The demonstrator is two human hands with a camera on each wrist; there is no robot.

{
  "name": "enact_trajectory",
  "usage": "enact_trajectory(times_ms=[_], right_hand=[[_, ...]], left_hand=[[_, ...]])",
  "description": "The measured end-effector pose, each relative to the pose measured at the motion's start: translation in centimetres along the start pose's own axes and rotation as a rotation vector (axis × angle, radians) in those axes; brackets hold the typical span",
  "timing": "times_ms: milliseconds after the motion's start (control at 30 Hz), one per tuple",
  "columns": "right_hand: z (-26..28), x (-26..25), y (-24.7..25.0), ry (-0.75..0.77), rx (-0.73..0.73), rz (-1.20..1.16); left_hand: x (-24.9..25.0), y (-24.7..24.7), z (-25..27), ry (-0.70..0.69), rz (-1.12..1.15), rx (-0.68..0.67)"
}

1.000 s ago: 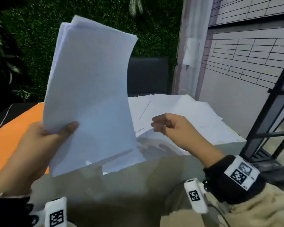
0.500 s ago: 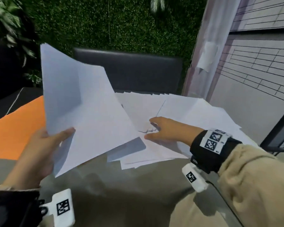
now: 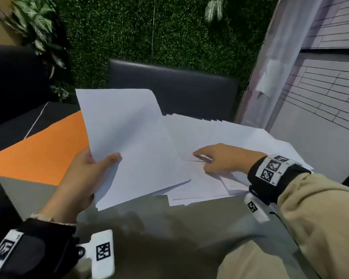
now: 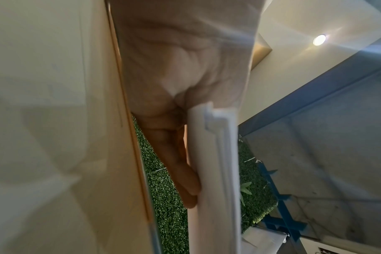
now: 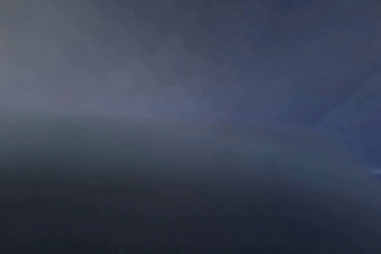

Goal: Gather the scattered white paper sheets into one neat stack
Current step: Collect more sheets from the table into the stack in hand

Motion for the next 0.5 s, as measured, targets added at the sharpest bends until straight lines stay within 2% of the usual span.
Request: enact_trajectory(times_ms=[167,500], right_hand=[[-0.3,0.0,0.9,-0.037,-0.037,-0.013],[0.8,-1.5,0.3,0.034,0.101,0.251]], left_hand=[[0.7,-0.7,0.4,-0.014,-0.015,0.015],[1.0,-1.4,0.7,-0.03,-0.032,0.036]])
Point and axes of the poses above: each hand's wrist, its own z-axis away from the middle knuckle, its own y-axis out of the back of the hand, x = y × z, the point moved 1 cm from there along -z, towards the middle knuckle, and after that the axes turned 13 degrees about -z, right-handed, at the moved point
